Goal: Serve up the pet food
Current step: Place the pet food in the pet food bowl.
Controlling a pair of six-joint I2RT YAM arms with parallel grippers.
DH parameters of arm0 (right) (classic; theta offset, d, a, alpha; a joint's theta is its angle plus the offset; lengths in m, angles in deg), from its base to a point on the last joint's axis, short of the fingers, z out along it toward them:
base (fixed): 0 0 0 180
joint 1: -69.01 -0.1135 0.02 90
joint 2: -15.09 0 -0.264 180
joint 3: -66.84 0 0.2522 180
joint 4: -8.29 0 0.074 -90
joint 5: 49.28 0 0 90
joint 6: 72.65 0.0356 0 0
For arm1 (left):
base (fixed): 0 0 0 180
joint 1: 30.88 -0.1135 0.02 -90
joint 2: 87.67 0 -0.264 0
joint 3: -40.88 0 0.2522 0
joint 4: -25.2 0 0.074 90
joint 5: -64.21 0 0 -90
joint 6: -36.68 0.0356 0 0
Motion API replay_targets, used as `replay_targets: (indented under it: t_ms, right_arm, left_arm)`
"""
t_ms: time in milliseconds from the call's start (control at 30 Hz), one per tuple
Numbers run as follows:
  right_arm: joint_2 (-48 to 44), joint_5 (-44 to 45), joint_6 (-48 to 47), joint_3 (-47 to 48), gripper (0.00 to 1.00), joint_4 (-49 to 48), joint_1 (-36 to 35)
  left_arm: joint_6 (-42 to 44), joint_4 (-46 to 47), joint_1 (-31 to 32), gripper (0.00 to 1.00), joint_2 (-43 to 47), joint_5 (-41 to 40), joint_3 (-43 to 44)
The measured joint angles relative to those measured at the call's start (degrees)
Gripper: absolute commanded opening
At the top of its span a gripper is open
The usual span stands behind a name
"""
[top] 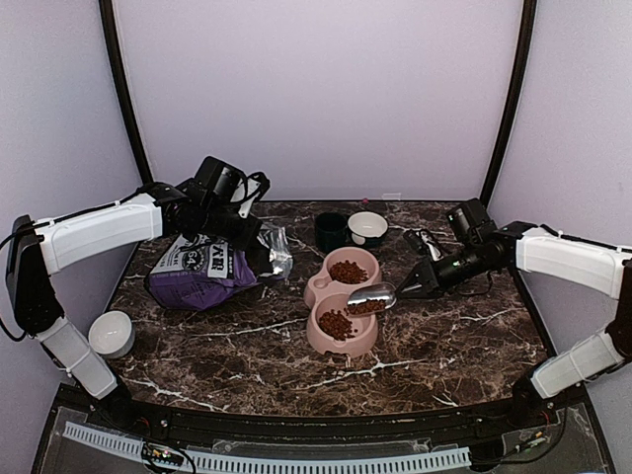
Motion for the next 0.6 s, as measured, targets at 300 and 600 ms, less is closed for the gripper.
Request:
replay_targets:
  t_ms: [300, 600]
  right_arm:
    - [-1.14, 1.27, -1.31, -0.42, 0.0, 2.25, 1.07]
    - [-1.46, 1.57, -1.73, -1.25, 0.0, 3.5, 1.14]
  left_arm:
    - [0.0, 0.0, 0.0, 0.0, 0.0, 0.0, 0.0]
    - [0.0, 0.0, 0.0, 0.0, 0.02, 0.0, 0.0]
